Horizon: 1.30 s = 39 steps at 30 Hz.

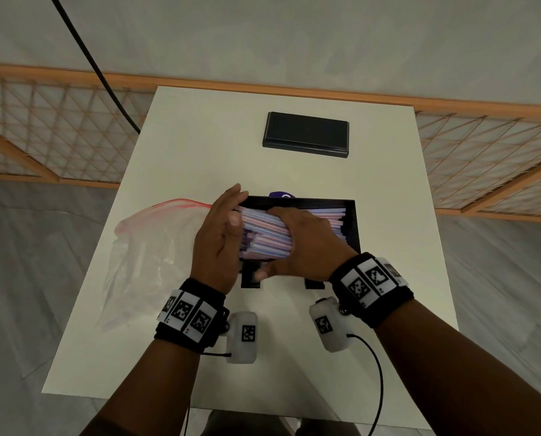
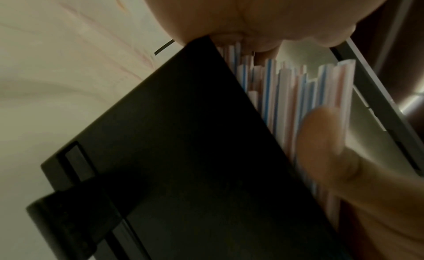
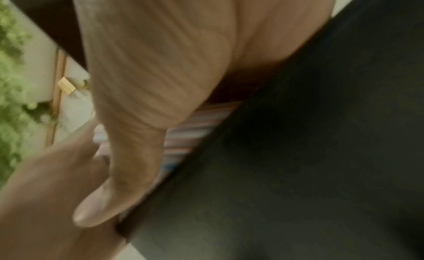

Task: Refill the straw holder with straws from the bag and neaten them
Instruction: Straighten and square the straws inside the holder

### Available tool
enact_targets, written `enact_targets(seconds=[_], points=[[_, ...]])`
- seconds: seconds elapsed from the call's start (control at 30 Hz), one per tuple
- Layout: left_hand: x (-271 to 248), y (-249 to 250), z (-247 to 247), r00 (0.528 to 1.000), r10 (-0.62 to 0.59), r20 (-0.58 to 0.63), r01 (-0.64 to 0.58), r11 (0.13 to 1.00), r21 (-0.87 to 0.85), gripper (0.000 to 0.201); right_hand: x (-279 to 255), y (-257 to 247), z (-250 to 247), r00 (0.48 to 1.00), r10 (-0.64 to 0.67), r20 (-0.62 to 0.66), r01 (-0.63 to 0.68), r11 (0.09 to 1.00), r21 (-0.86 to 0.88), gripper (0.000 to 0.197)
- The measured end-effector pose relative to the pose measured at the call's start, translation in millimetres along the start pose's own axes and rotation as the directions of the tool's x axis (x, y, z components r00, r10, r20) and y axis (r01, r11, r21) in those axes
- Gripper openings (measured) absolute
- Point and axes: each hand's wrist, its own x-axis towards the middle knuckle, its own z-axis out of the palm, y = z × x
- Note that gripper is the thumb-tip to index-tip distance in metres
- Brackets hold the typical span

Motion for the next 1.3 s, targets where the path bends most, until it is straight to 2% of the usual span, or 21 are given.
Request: enact_targets(seconds=[0.17,0.4,0.5,0.63,0.8,0.9,1.0,1.07,1.17,1.23,1.3], points=[[-0.2,1.8,-1.4,1.0,0.003,0.01,-0.004,0.998,0.069,0.083,9.3,-10.7,-15.0,0.997,0.031,0.075,-0.03,0.999,-0.011,0.103],[-1.7,1.8,-1.7,1.0,-0.024,0.007,0.024,1.0,-0.013,0.081,15.9,-17.6,-27.6,0.967,0.027,0.253,-0.035,0.999,0.027,0.096],[-0.9,3.5,-1.9,1.0,-0.005,0.021,0.005,1.0,0.003,0.077,17.3,-18.7,-30.2,0.96,0.032,0.28,-0.038,0.999,0.015,0.095],[-2.0,3.2,-0.1,1.0,-0.01,0.03,0.011,1.0,-0.029,0.081,16.9,-19.1,-29.6,0.978,0.009,0.211,-0.009,1.0,0.002,0.095],[-3.1,-0.5,1.6,0.998,-0.063,0.027,0.064,0.996,-0.059,0.086,14.3,-13.0,-19.0,0.991,0.0,0.134,0.001,1.0,-0.007,0.106],[-2.8,-4.1,2.1,0.991,-0.126,0.038,0.13,0.983,-0.131,0.09,13.6,-12.4,-17.0,0.993,0.02,0.115,-0.015,0.999,-0.04,0.106],[-2.7,-5.9,1.9,0.982,-0.186,0.024,0.187,0.965,-0.183,0.098,12.1,-14.6,-14.7,1.0,0.003,0.025,0.0,0.992,-0.128,0.104],[-5.4,-6.6,1.8,0.985,-0.174,0.016,0.174,0.973,-0.152,0.091,9.7,-16.8,-11.4,1.0,-0.004,-0.019,0.0,0.979,-0.203,0.103],[-7.0,-3.4,-0.2,0.981,-0.189,0.033,0.192,0.97,-0.151,0.067,4.9,-20.0,-8.3,0.999,-0.002,-0.051,-0.012,0.962,-0.272,0.104],[-6.3,-0.7,-2.3,0.974,-0.218,0.063,0.226,0.956,-0.186,0.064,4.4,-20.5,-5.7,1.0,0.006,-0.03,-0.013,0.976,-0.216,0.11],[-5.8,2.3,-3.2,0.973,-0.218,0.076,0.23,0.952,-0.203,0.062,4.4,-19.1,-3.4,1.0,0.005,-0.018,-0.008,0.989,-0.145,0.109]])
